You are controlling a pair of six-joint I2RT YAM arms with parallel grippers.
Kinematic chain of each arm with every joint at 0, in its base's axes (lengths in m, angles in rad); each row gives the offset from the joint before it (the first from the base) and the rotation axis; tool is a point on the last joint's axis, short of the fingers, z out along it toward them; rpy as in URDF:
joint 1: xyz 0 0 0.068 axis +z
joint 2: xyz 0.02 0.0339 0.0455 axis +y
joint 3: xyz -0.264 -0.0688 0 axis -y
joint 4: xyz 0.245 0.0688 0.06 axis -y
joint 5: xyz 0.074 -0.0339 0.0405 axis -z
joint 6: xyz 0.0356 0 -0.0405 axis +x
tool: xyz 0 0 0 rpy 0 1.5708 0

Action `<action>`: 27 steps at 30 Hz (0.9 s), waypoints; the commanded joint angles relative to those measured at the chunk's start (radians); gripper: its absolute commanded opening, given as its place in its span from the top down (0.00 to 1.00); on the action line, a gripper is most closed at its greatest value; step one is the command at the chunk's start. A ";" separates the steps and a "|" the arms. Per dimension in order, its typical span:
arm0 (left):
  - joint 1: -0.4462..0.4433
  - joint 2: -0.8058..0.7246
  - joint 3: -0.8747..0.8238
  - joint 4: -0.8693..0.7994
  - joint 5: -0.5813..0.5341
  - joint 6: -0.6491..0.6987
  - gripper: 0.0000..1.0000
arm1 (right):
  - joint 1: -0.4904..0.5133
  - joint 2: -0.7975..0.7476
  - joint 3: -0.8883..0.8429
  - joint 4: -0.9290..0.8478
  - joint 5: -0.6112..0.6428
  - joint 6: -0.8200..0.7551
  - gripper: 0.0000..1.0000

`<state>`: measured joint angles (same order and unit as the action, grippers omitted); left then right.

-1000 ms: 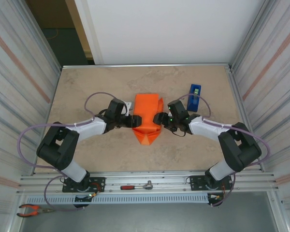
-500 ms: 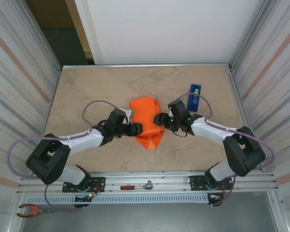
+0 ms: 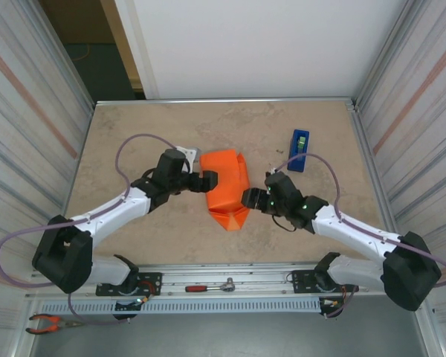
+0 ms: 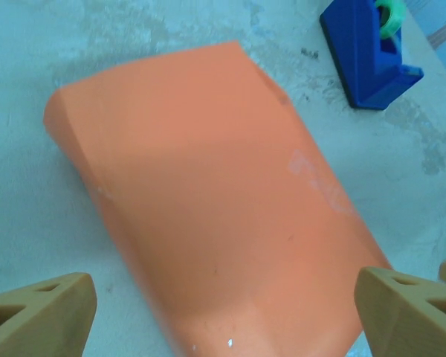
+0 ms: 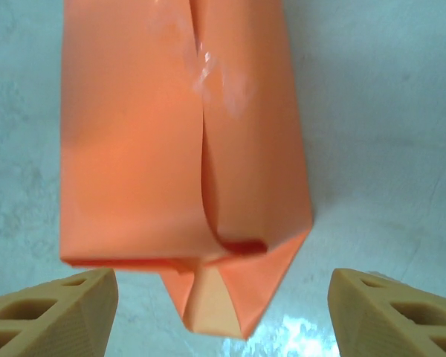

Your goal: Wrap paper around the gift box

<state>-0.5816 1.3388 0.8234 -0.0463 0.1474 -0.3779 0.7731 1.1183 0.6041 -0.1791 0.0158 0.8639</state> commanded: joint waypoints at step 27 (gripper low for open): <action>0.006 0.165 0.102 0.019 -0.026 0.216 0.01 | 0.296 0.547 0.110 0.426 0.147 0.081 1.00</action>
<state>-0.5816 1.4792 0.8948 0.0158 0.0883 -0.1829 1.0782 1.6485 0.7025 0.2134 0.1181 0.9344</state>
